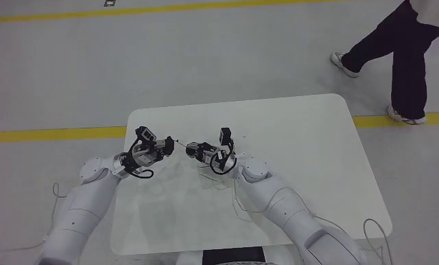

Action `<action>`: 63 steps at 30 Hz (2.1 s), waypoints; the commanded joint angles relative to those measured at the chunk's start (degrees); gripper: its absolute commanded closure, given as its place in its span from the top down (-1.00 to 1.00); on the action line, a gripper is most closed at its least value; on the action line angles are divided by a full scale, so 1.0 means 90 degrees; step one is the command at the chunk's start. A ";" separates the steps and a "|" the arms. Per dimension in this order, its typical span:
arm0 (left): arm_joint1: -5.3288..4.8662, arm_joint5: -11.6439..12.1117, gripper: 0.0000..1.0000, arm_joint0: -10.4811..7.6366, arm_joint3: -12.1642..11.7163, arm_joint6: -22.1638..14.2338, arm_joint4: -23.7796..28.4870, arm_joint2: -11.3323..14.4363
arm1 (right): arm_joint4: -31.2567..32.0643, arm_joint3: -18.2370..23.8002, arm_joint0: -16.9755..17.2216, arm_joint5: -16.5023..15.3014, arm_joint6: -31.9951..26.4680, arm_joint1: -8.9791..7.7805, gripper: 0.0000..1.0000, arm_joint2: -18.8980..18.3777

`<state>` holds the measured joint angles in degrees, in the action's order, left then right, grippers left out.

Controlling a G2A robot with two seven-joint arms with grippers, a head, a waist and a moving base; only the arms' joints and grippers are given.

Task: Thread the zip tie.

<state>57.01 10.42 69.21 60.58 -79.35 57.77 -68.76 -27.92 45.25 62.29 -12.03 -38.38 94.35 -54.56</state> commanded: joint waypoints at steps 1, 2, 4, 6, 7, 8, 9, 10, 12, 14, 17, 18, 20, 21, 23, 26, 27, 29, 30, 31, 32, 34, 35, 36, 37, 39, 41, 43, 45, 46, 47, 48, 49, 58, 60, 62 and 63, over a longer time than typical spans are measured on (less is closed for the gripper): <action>0.0000 0.0000 -1.00 0.0000 0.0000 0.0000 0.0000 0.0000 | 0.0000 0.0005 0.0004 -0.0009 0.0011 -0.0004 -1.00 -0.0007; 0.0000 0.0000 -1.00 0.0000 0.0000 0.0000 0.0000 0.0000 | 0.0000 0.0008 0.0006 -0.0013 0.0015 -0.0005 -1.00 -0.0009; 0.0000 0.0000 -1.00 0.0000 0.0000 0.0000 0.0000 0.0000 | 0.0002 0.0016 0.0012 -0.0020 0.0024 -0.0008 -1.00 -0.0013; 0.0000 0.0000 -1.00 0.0000 0.0000 0.0000 0.0000 0.0000 | 0.0006 0.0026 0.0017 -0.0021 0.0031 -0.0012 -1.00 -0.0017; 0.0000 0.0000 -1.00 0.0000 0.0000 0.0000 0.0000 0.0000 | 0.0008 0.0031 0.0019 -0.0019 0.0033 -0.0014 -1.00 -0.0018; 0.0000 0.0000 -1.00 0.0000 0.0000 0.0000 0.0000 0.0000 | 0.0010 0.0037 0.0022 -0.0016 0.0035 -0.0015 -1.00 -0.0018; 0.0000 0.0000 -1.00 0.0000 0.0000 0.0000 0.0000 0.0000 | 0.0010 0.0042 0.0025 -0.0013 0.0034 -0.0017 -1.00 -0.0018; 0.0000 0.0000 -1.00 0.0000 0.0000 0.0000 0.0000 0.0000 | 0.0012 0.0046 0.0026 -0.0009 0.0035 -0.0018 -1.00 -0.0018; 0.0000 0.0000 -1.00 0.0000 0.0000 0.0000 0.0000 0.0000 | 0.0012 0.0055 0.0031 -0.0005 0.0034 -0.0021 -1.00 -0.0019; 0.0000 0.0000 -1.00 0.0000 0.0000 0.0000 0.0000 0.0000 | 0.0013 0.0063 0.0034 -0.0003 0.0037 -0.0023 -1.00 -0.0018; 0.0000 0.0000 -1.00 0.0000 0.0000 0.0000 0.0000 0.0000 | 0.0010 0.0071 0.0038 0.0003 0.0038 -0.0025 -1.00 -0.0017; 0.0000 0.0000 -1.00 0.0000 0.0000 0.0000 0.0000 0.0000 | 0.0010 0.0073 0.0039 0.0008 0.0040 -0.0026 -1.00 -0.0016; 0.0000 0.0000 -1.00 0.0000 0.0000 0.0000 0.0000 0.0000 | 0.0007 0.0075 0.0038 0.0014 0.0041 -0.0026 -1.00 -0.0014; 0.0000 0.0000 -1.00 0.0000 0.0000 0.0000 0.0000 0.0000 | 0.0007 0.0077 0.0038 0.0014 0.0044 -0.0027 -1.00 -0.0013; 0.0007 -0.0029 -1.00 0.0037 0.0103 0.0188 -0.0007 0.0011 | 0.0005 0.0079 0.0039 0.0011 0.0045 -0.0028 -1.00 -0.0011; -0.0004 -0.0055 -1.00 0.0113 0.0223 0.0283 -0.0011 -0.0034 | 0.0001 0.0080 0.0040 0.0008 0.0049 -0.0029 -1.00 -0.0010; -0.0008 -0.0063 -1.00 0.0130 0.0243 0.0290 -0.0008 -0.0051 | 0.0000 0.0080 0.0040 0.0008 0.0049 -0.0029 -1.00 -0.0009; -0.0016 -0.0072 -1.00 0.0160 0.0278 0.0306 -0.0007 -0.0089 | 0.0000 0.0078 0.0040 0.0011 0.0053 -0.0030 -1.00 -0.0007; -0.0020 -0.0077 -1.00 0.0171 0.0292 0.0309 -0.0005 -0.0104 | -0.0002 0.0078 0.0039 0.0012 0.0054 -0.0030 -1.00 -0.0006; -0.0022 -0.0079 -1.00 0.0181 0.0305 0.0314 -0.0006 -0.0118 | -0.0001 0.0077 0.0039 0.0013 0.0056 -0.0030 -1.00 -0.0005; -0.0026 -0.0085 -1.00 0.0192 0.0321 0.0317 -0.0009 -0.0136 | -0.0001 0.0076 0.0037 0.0017 0.0059 -0.0030 -1.00 -0.0003; -0.0031 -0.0086 -1.00 0.0206 0.0340 0.0323 -0.0007 -0.0164 | -0.0007 0.0073 0.0037 0.0025 0.0067 -0.0031 -1.00 -0.0004; -0.0034 -0.0090 -1.00 0.0215 0.0352 0.0323 -0.0008 -0.0179 | -0.0010 0.0073 0.0036 0.0028 0.0073 -0.0031 -1.00 -0.0003; -0.0035 -0.0091 -1.00 0.0222 0.0359 0.0325 -0.0006 -0.0190 | -0.0012 0.0073 0.0037 0.0028 0.0077 -0.0030 -1.00 -0.0003; -0.0036 -0.0091 -1.00 0.0228 0.0367 0.0327 -0.0006 -0.0198 | -0.0013 0.0073 0.0037 0.0027 0.0081 -0.0031 -1.00 -0.0002; -0.0037 -0.0090 -1.00 0.0242 0.0383 0.0335 -0.0009 -0.0212 | -0.0016 0.0075 0.0038 0.0022 0.0083 -0.0031 -1.00 -0.0001; -0.0038 -0.0093 -1.00 0.0250 0.0391 0.0339 -0.0012 -0.0221 | -0.0018 0.0077 0.0039 0.0012 0.0084 -0.0031 -1.00 0.0000; -0.0038 -0.0100 -1.00 0.0255 0.0399 0.0343 -0.0019 -0.0228 | -0.0023 0.0078 0.0041 0.0007 0.0088 -0.0032 -1.00 0.0000; -0.0037 -0.0105 -1.00 0.0256 0.0401 0.0349 -0.0027 -0.0232 | -0.0045 0.0081 0.0048 0.0017 0.0120 -0.0030 -0.30 -0.0005; -0.0036 -0.0107 -1.00 0.0257 0.0401 0.0354 -0.0028 -0.0234 | -0.0050 0.0088 0.0048 0.0027 0.0139 -0.0030 1.00 -0.0006; -0.0035 -0.0107 -1.00 0.0257 0.0402 0.0358 -0.0027 -0.0237 | -0.0057 0.0097 0.0046 0.0030 0.0157 -0.0029 1.00 -0.0010; -0.0034 -0.0107 -1.00 0.0256 0.0402 0.0360 -0.0027 -0.0241 | -0.0060 0.0104 0.0048 0.0031 0.0166 -0.0030 1.00 -0.0012; -0.0035 -0.0107 -1.00 0.0253 0.0404 0.0360 -0.0027 -0.0251 | -0.0061 0.0108 0.0050 0.0028 0.0178 -0.0032 1.00 -0.0018; -0.0054 -0.0125 -1.00 0.0281 0.0461 0.0366 -0.0030 -0.0369 | -0.0050 0.0171 0.0109 -0.0124 0.0430 -0.0122 1.00 -0.0284; -0.0060 -0.0146 -1.00 0.0293 0.0494 0.0366 -0.0026 -0.0396 | -0.0064 0.0284 0.0177 -0.0218 0.0511 -0.0164 1.00 -0.0407; -0.0063 -0.0161 -1.00 0.0316 0.0554 0.0367 -0.0042 -0.0407 | -0.0069 0.0441 0.0274 -0.0393 0.0625 -0.0202 1.00 -0.0529; -0.0065 -0.0158 -1.00 0.0321 0.0572 0.0368 -0.0062 -0.0406 | -0.0095 0.0571 0.0346 -0.0560 0.0706 -0.0217 1.00 -0.0596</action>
<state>56.44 8.99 72.03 65.55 -76.05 57.37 -72.42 -28.61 49.35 64.83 -15.72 -32.66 92.53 -59.37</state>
